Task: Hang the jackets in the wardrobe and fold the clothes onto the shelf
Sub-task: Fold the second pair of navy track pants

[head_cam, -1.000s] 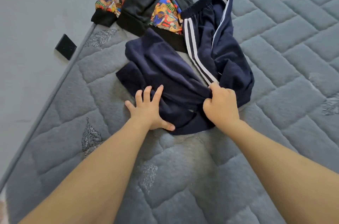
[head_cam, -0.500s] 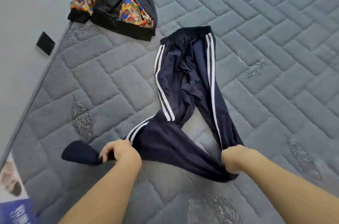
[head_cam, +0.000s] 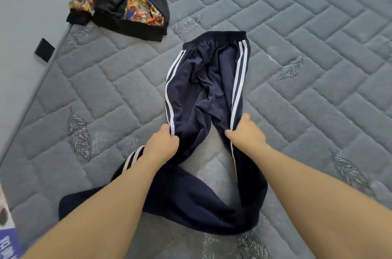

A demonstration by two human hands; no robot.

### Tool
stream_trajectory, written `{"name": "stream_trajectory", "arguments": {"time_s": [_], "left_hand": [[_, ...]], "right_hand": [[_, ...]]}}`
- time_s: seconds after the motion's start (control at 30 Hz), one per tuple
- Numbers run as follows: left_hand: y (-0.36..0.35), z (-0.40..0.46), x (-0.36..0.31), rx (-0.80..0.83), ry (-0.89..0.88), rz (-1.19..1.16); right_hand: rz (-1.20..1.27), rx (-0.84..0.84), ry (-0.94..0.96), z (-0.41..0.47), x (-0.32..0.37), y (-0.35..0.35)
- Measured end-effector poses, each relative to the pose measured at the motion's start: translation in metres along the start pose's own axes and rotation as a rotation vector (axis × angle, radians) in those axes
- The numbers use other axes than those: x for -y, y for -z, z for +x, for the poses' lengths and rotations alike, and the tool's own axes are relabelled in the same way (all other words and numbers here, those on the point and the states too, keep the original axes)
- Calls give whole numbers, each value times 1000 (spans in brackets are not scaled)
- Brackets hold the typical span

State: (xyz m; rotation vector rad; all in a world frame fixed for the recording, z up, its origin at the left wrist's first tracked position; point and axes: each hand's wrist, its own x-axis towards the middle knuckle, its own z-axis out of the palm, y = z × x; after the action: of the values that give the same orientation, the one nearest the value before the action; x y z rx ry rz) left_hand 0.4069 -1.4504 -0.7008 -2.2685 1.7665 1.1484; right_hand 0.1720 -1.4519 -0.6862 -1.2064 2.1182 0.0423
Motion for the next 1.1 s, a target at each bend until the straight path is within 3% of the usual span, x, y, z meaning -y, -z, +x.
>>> {"name": "stream_trajectory", "arguments": {"time_s": [0.07, 0.1, 0.17, 0.23, 0.3, 0.33, 0.37, 0.47, 0.57, 0.63, 0.73, 0.87, 0.97, 1.1], "left_hand": [[0, 3, 12, 71, 189, -328], [3, 0, 23, 146, 303, -369], [14, -12, 50, 310, 448, -89], [27, -20, 66, 389, 464, 331], [42, -13, 59, 284, 434, 369], [48, -3, 47, 216, 415, 292], [54, 11, 31, 140, 391, 194], [60, 64, -23, -50, 323, -105], [62, 117, -66, -188, 227, -235], [63, 150, -79, -213, 207, -320], [55, 179, -84, -154, 208, -338], [34, 174, -91, -107, 97, -167], [59, 169, -133, -380, -2, -199], [121, 195, -231, -611, -173, -296]], "right_hand": [[195, -9, 6, 3, 0, -7], [389, 82, -61, 2, -2, -11], [652, 406, -300, -16, -18, -15], [555, 729, -431, -38, -42, -7], [298, 936, -414, -41, -62, 12], [245, 934, -410, -32, -65, 25], [286, 885, -404, -20, -63, 39], [718, 577, -390, 33, -42, 67], [862, 218, -288, 78, 2, 64], [919, 87, -236, 96, 26, 53], [1066, 47, -216, 110, 37, 30], [1295, 105, -189, 104, 15, 23], [1279, 3, -78, 113, -2, 52], [1358, -318, 77, 155, -7, 131]]}}
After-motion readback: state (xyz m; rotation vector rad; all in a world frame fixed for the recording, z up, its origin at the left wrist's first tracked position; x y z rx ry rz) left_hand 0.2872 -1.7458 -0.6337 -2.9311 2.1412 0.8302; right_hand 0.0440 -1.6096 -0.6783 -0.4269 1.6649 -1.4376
